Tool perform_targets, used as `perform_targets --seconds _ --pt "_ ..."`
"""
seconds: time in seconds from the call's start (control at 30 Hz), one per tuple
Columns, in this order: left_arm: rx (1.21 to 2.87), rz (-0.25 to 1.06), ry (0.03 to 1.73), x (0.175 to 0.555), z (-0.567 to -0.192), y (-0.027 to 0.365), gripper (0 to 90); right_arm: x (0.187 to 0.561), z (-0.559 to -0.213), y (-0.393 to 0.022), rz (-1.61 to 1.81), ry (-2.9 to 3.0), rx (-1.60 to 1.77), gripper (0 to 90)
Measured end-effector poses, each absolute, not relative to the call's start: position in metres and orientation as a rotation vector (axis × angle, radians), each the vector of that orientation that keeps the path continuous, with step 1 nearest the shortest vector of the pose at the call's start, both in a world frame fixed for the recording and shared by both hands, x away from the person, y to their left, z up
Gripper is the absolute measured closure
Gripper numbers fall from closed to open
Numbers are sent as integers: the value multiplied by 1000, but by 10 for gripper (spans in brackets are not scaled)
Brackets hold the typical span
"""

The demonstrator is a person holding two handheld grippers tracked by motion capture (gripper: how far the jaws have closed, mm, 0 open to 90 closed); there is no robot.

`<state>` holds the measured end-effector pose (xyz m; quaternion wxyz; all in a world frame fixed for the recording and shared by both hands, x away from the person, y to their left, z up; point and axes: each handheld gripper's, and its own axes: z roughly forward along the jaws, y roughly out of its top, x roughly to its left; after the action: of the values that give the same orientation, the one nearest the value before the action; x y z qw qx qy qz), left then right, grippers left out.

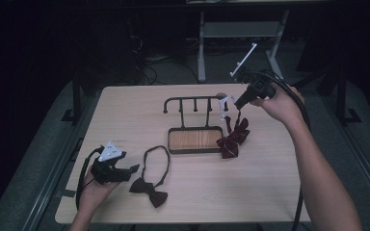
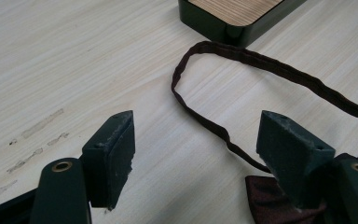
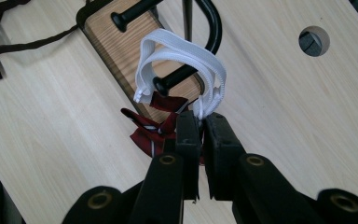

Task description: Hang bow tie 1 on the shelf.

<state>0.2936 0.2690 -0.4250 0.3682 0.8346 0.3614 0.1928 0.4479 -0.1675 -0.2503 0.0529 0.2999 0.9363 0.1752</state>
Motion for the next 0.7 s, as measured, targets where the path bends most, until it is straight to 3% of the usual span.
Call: perform_targets --seconds 0.7 --pt "2149 488 924 294 -425 268 284 466 -269 -169 523 2867 967 815"
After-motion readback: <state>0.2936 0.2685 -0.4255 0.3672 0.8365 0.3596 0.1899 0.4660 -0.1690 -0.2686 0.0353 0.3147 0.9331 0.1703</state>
